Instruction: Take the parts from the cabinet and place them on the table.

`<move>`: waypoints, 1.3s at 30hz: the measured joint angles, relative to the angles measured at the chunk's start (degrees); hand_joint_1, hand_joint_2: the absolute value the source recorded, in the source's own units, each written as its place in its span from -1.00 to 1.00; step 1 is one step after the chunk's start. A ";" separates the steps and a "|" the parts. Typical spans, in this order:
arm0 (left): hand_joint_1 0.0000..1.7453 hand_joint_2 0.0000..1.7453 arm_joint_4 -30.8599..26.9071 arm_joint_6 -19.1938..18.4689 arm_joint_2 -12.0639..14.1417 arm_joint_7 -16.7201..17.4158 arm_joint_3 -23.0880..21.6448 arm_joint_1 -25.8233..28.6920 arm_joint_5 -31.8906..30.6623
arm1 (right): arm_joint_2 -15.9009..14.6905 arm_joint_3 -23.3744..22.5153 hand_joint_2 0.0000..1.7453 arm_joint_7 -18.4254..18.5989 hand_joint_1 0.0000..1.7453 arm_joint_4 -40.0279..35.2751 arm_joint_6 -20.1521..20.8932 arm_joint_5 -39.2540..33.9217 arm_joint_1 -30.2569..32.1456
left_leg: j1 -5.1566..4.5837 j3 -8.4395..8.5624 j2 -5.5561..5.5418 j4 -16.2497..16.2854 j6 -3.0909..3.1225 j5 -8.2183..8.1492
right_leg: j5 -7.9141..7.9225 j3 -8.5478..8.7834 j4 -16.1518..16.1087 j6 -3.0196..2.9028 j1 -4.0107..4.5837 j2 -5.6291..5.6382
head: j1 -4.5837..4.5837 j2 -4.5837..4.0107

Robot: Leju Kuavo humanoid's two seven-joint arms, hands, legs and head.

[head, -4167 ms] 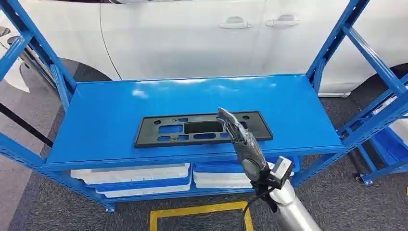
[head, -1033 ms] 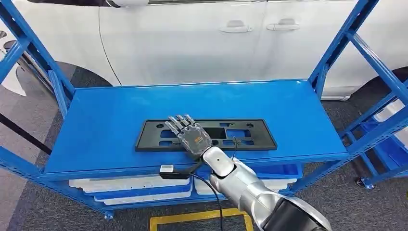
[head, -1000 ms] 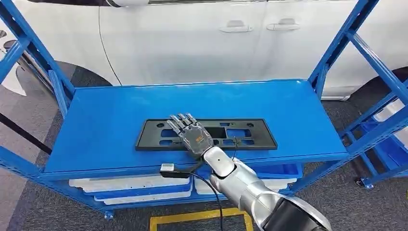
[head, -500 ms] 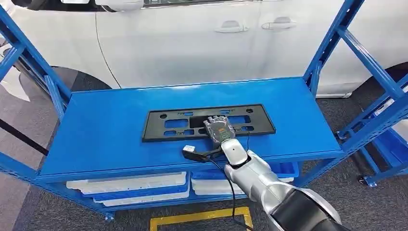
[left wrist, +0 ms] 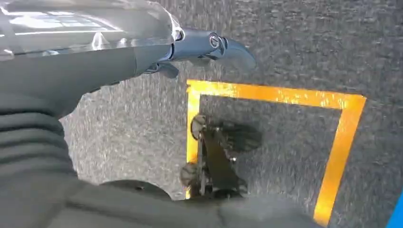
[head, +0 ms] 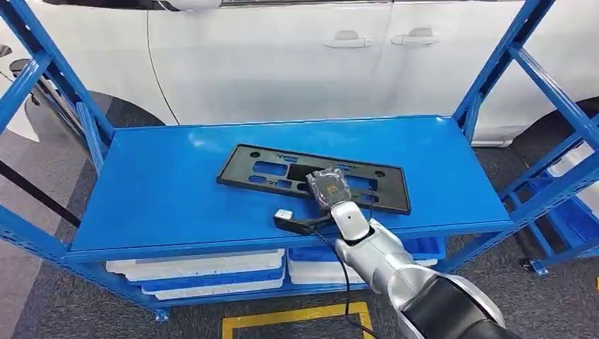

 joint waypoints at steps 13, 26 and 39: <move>-1.00 1.00 0.00 -0.20 -0.04 -2.56 -1.20 -0.55 0.00 | 1.51 -8.20 1.00 -19.85 0.90 -5.78 -4.92 -15.84 -0.28 | -0.11 -4.46 -0.02 10.29 -2.80 -6.12 | 9.75 9.40 -20.65 -3.40 0.40 -0.14 | -0.02 0.00; -1.00 1.00 0.00 -3.96 0.39 -2.86 -1.18 1.21 0.00 | -3.51 -17.81 1.00 -50.62 0.90 -69.06 26.02 -82.39 20.28 | 0.09 0.06 -0.52 -0.27 -0.59 0.07 | 6.50 8.68 -17.25 -0.66 0.41 -0.26 | 0.00 0.00; -1.00 1.00 0.02 -3.87 0.39 -2.21 -1.18 1.09 0.00 | -7.19 -16.66 1.00 -50.49 0.90 -92.13 48.17 -92.59 27.74 | -0.28 0.85 -0.11 -0.49 -1.99 -0.53 | 8.12 8.82 -18.58 -1.73 0.55 -0.02 | 0.00 0.00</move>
